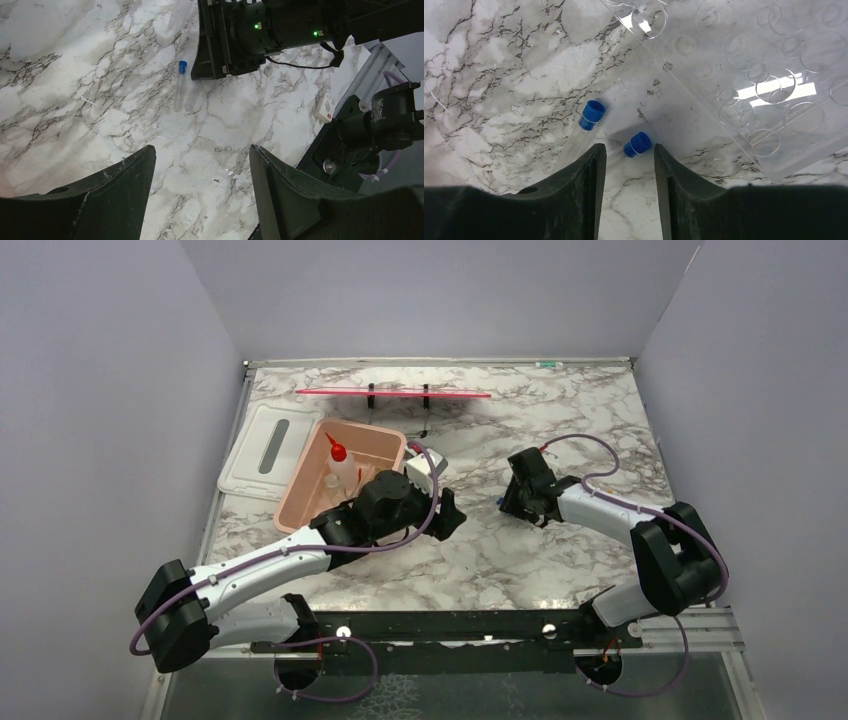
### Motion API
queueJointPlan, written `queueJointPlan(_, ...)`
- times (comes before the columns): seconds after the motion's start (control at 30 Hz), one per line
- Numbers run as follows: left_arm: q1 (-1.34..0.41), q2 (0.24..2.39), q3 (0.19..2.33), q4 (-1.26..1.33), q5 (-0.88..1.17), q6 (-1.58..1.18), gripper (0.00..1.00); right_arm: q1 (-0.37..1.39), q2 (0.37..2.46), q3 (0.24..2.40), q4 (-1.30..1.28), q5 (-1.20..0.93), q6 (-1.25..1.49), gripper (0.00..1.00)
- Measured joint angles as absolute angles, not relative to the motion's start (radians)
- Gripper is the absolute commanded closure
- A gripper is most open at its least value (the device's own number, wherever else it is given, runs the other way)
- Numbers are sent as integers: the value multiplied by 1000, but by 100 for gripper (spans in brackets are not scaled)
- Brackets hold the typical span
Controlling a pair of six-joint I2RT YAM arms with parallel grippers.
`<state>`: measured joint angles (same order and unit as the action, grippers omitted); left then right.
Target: Organize the chemistry lab equipment
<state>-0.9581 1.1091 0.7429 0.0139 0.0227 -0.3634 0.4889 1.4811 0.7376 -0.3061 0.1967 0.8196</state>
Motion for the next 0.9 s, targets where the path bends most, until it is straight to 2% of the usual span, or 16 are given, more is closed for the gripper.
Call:
queueJointPlan(0.2, -958, 1120, 743, 14, 23, -364, 29, 489, 1492, 747, -308, 198, 816, 65)
queueJointPlan(0.43, -958, 1127, 743, 18, 23, -378, 29, 489, 1504, 752, -308, 203, 792, 83)
queueJointPlan(0.7, -958, 1221, 724, 62, 42, -456, 30, 489, 1483, 742, -306, 188, 759, 87)
queueJointPlan(0.9, -958, 1298, 694, 134, 101, -567, 31, 489, 1308, 684, -279, 130, 757, 87)
